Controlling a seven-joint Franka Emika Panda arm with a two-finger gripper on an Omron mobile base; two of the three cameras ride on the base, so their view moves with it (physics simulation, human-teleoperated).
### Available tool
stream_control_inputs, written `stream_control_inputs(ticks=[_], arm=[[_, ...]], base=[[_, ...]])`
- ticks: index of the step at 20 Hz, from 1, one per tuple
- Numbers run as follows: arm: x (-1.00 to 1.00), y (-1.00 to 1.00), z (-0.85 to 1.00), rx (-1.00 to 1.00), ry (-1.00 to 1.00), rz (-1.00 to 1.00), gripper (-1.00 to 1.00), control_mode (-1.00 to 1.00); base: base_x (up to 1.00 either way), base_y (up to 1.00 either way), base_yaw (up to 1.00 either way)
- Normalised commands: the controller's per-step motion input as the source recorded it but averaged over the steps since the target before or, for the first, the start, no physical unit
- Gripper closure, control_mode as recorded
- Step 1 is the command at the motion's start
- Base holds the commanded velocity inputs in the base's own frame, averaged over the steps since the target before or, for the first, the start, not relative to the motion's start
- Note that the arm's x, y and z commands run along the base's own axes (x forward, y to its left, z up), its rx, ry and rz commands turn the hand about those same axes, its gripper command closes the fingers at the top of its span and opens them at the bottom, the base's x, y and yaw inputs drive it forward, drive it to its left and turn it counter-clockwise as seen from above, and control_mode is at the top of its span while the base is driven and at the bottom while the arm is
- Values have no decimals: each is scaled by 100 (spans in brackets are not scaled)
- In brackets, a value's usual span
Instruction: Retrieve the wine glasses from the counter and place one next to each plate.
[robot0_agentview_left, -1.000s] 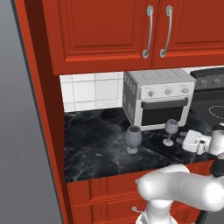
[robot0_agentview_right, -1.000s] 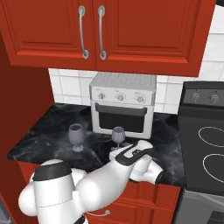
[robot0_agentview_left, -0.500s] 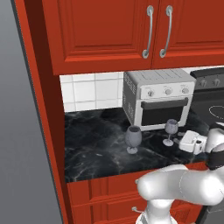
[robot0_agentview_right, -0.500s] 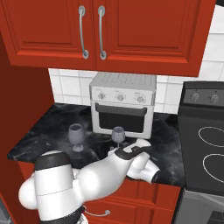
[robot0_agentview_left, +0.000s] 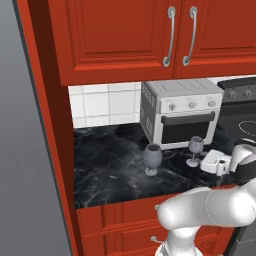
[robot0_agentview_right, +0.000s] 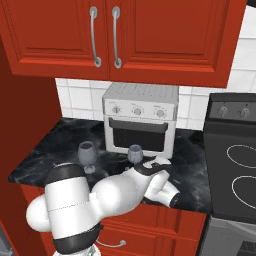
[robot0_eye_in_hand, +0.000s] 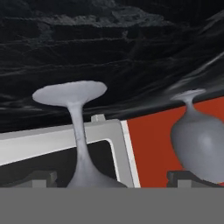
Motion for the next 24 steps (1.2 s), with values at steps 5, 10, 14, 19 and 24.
stream_control_inputs(ticks=[5,10,14,19,24], arm=[[13,0,-12,0,1,-2,-100,-100],[11,0,-4,0,0,0,-100,-100],[7,0,-8,0,0,0,-100,-100],[13,0,-4,0,0,0,-100,-100],[19,0,-7,0,0,0,-100,-100]], base=[[0,0,0],[0,0,0],[0,0,0],[0,0,0],[0,0,0]])
